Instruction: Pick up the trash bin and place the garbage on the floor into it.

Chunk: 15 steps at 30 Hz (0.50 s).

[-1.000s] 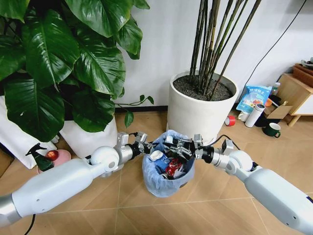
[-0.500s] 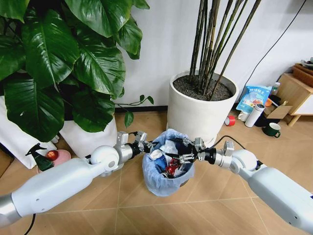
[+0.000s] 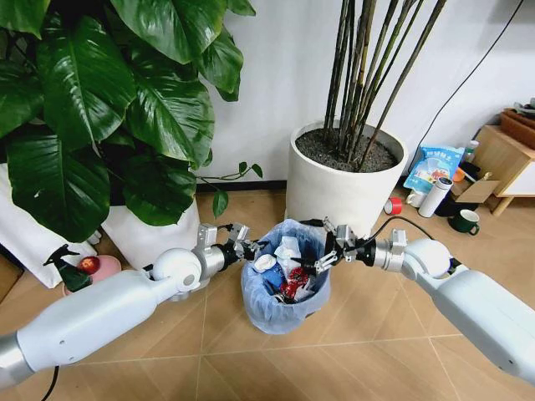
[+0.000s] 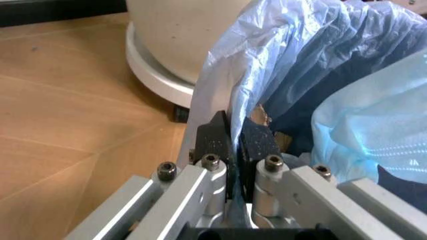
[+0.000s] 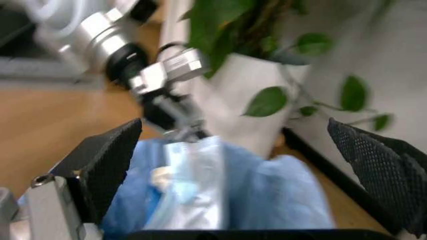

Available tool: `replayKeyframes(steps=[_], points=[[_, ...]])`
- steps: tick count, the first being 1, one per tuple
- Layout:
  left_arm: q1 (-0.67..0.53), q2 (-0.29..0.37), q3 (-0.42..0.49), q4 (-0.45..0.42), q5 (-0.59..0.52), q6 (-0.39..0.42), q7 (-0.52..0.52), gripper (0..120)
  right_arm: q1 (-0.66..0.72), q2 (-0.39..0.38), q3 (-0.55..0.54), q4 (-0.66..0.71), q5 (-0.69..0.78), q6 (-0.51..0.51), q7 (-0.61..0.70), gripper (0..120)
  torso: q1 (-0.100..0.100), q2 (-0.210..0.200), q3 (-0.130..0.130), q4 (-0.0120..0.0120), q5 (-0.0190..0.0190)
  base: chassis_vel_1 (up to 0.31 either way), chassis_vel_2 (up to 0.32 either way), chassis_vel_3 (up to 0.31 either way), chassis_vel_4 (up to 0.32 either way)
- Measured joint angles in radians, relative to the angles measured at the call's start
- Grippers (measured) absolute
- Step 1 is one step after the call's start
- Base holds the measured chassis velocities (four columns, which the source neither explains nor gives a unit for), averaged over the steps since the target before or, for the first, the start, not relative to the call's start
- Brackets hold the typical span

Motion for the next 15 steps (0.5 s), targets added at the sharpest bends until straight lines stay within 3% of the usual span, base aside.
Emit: replayKeyframes(steps=[6, 14, 15], points=[[0.052, 0.032, -0.069, -0.012, 0.011, 0.000, -0.001, 0, -0.080, 0.000, 0.101, -0.028, 0.119, 0.010, 0.088, 100, 0.000, 0.000, 0.000, 0.0000, 0.0001, 0.000, 0.000, 0.000, 0.000], [0.163, 0.131, -0.194, -0.017, 0.045, -0.006, 0.006, 0, -0.239, 0.042, 0.359, -0.065, 0.117, 0.004, 0.192, 100, 0.000, 0.000, 0.000, 0.0000, 0.0001, 0.000, 0.000, 0.000, 0.000], [0.216, 0.156, -0.245, -0.016, 0.060, -0.007, 0.006, 0, -0.282, 0.056, 0.411, -0.067, 0.111, -0.002, 0.221, 100, 0.000, 0.000, 0.000, 0.0000, -0.0002, 0.000, 0.000, 0.000, 0.000]])
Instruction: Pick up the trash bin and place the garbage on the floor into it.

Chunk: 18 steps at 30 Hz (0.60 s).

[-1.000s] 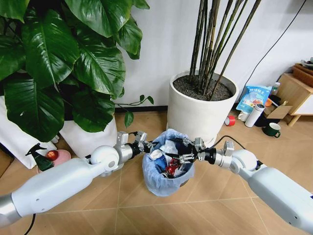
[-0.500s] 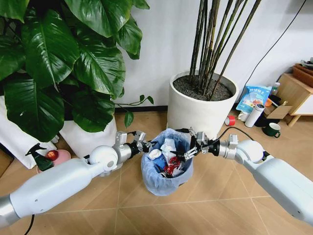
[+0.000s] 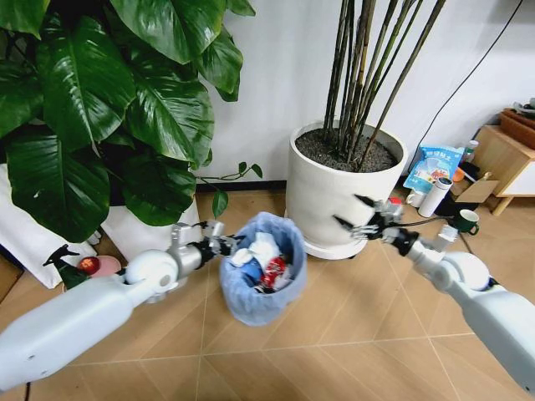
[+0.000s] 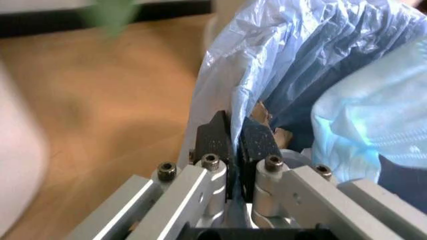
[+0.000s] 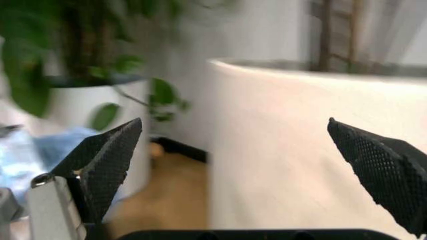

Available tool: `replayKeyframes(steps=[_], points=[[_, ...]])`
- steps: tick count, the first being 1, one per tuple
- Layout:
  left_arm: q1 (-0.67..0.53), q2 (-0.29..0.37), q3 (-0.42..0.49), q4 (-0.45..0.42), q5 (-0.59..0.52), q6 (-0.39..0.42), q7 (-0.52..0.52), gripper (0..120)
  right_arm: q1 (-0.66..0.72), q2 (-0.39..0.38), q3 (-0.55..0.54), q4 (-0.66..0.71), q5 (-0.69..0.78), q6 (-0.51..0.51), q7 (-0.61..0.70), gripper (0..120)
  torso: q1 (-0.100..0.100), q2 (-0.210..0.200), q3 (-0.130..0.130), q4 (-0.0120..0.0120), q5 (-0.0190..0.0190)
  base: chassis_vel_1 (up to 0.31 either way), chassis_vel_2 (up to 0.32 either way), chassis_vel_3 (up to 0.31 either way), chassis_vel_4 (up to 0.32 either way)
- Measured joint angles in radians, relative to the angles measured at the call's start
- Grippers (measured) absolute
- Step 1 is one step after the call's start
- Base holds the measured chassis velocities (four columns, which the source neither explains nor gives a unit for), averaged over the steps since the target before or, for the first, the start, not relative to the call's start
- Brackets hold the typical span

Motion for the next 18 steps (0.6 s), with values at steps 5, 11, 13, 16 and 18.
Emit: replayKeyframes(steps=[5, 11, 13, 16, 18], points=[[0.235, 0.070, -0.257, 0.004, 0.061, 0.000, 0.009, 0, -0.145, 0.044, 0.137, 0.003, -0.024, -0.007, 0.107, 100, 0.000, 0.000, 0.000, 0.0001, 0.0001, 0.000, 0.000, 0.000, 0.000], [0.405, 0.123, -0.410, -0.016, 0.087, 0.000, 0.023, 0, -0.238, 0.082, 0.214, 0.000, -0.069, 0.015, 0.163, 100, 0.000, 0.000, 0.000, 0.0003, 0.0001, 0.000, 0.000, 0.000, 0.000], [0.439, 0.141, -0.436, -0.038, 0.087, 0.000, 0.026, 0, -0.262, 0.093, 0.234, -0.009, -0.089, 0.021, 0.168, 100, 0.000, 0.000, 0.000, 0.0003, 0.0003, 0.000, 0.000, 0.000, 0.000], [0.442, 0.149, -0.436, -0.047, 0.088, 0.002, 0.025, 0, -0.287, 0.100, 0.267, -0.010, -0.107, 0.025, 0.171, 100, 0.000, 0.000, 0.000, -0.0002, 0.0002, 0.000, 0.000, 0.000, 0.000], [0.441, 0.150, -0.436, -0.047, 0.088, 0.002, 0.023, 0, -0.294, 0.102, 0.275, -0.009, -0.112, 0.026, 0.174, 100, 0.000, 0.000, 0.000, -0.0002, 0.0002, 0.000, 0.000, 0.000, 0.000]])
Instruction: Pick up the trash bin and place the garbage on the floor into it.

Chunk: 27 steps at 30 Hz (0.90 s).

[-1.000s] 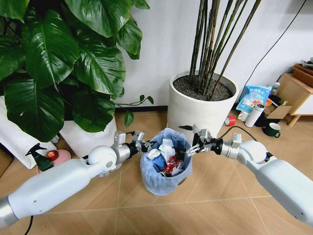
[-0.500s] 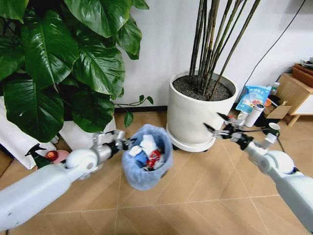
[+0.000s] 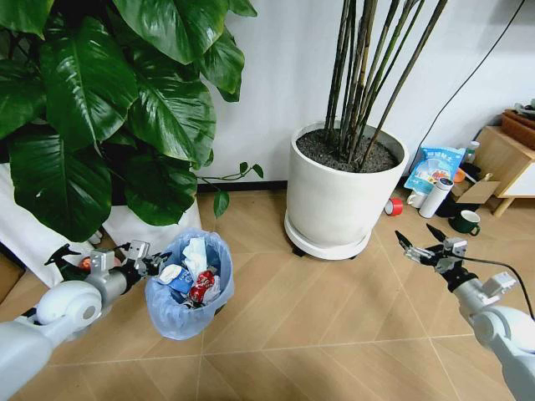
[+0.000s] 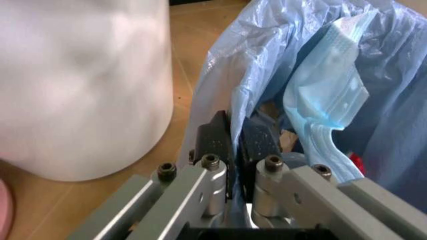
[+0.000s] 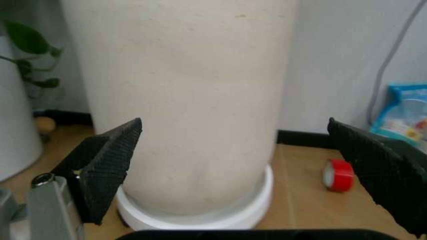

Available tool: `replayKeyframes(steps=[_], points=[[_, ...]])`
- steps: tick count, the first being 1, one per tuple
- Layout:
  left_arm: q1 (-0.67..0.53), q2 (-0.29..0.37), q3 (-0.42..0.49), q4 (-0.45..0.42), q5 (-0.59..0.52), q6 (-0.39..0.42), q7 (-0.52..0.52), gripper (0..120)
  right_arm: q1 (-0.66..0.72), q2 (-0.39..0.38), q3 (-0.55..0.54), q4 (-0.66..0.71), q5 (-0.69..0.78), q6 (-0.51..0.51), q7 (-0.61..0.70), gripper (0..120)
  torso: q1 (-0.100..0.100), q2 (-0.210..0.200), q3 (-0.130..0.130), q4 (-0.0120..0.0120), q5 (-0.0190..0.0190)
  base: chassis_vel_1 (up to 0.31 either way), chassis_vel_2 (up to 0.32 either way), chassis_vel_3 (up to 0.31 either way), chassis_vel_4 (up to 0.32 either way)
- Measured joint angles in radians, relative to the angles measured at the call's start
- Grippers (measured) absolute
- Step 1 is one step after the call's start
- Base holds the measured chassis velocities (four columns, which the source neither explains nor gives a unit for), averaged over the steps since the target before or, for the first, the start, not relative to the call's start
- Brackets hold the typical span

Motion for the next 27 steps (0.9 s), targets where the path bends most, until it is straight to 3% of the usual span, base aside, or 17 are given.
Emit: replayKeyframes(steps=[8, 17, 27], points=[[0.003, 0.018, -0.006, 0.026, 0.017, 0.011, -0.019, 0, -0.193, 0.069, 0.203, 0.071, -0.036, 0.022, 0.019, 100, 0.000, 0.000, 0.000, -0.0004, -0.0001, 0.000, 0.000, 0.000, 0.000], [0.067, 0.035, -0.062, 0.000, 0.022, 0.008, -0.030, 0, -0.219, 0.100, 0.224, 0.077, -0.046, 0.034, 0.016, 100, 0.000, 0.000, 0.000, 0.0006, 0.0006, 0.000, 0.000, 0.000, 0.000], [0.029, -0.018, -0.016, -0.007, 0.020, 0.008, -0.030, 0, -0.216, 0.122, 0.198, 0.074, -0.029, 0.047, 0.016, 100, 0.000, 0.000, 0.000, 0.0002, 0.0001, 0.000, 0.000, 0.000, 0.000]])
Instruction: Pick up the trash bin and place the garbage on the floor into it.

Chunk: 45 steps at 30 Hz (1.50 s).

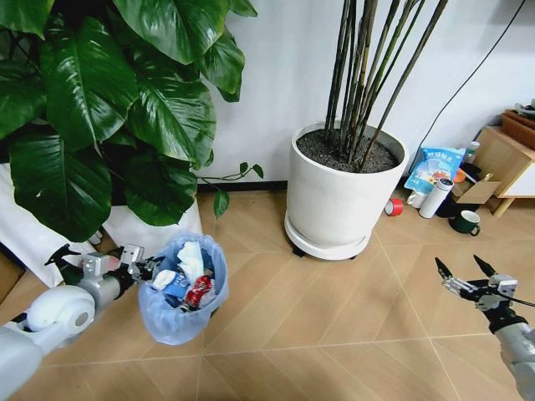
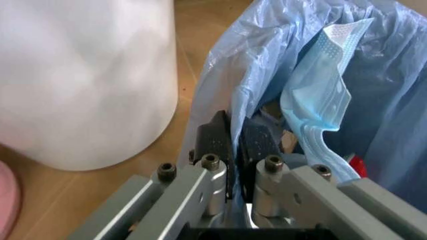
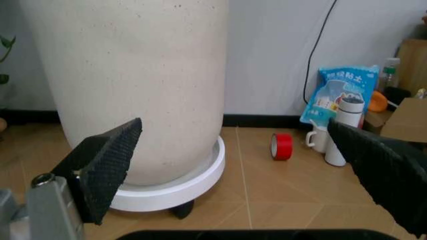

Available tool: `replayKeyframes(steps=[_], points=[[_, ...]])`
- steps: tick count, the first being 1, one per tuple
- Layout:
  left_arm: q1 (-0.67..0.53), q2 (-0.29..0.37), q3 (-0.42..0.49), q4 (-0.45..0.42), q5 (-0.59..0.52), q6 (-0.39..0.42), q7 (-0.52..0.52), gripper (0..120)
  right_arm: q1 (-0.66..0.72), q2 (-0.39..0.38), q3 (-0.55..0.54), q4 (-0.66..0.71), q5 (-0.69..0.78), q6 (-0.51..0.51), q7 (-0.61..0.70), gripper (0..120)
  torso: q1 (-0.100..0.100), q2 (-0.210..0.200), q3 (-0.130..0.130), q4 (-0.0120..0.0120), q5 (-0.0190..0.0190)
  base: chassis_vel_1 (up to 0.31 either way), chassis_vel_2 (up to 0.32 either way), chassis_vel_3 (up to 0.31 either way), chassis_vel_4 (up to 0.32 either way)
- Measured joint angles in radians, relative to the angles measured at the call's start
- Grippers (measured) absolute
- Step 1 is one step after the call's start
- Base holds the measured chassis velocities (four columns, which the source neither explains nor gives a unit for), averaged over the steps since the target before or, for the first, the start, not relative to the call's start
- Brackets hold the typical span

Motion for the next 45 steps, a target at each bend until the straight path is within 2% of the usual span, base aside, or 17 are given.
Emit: replayKeyframes(steps=[10, 17, 29, 45], points=[[-0.004, -0.019, 0.003, 0.012, 0.007, 0.002, 0.002, 0, 0.009, 0.010, -0.005, -0.015, -0.004, 0.009, -0.008, 100, 0.000, 0.000, 0.000, 0.0000, 0.0002, 0.000, 0.000, 0.000, 0.000], [0.045, -0.007, -0.029, 0.005, 0.026, 0.002, 0.002, 0, 0.011, 0.021, -0.004, -0.003, -0.007, 0.009, -0.007, 100, 0.000, 0.000, 0.000, 0.0001, 0.0001, 0.000, 0.000, 0.000, 0.000], [0.222, 0.010, -0.194, -0.034, 0.053, -0.002, 0.001, 0, -0.012, 0.055, 0.016, 0.035, -0.022, 0.008, -0.016, 100, 0.000, 0.000, 0.000, 0.0000, 0.0001, 0.024, -0.034, -0.028, 0.027], [0.369, 0.018, -0.331, -0.062, 0.064, -0.004, 0.005, 0, -0.017, 0.062, 0.014, 0.051, -0.027, 0.009, -0.028, 100, 0.000, 0.000, 0.000, 0.0001, 0.0001, 0.067, -0.055, -0.062, 0.060]])
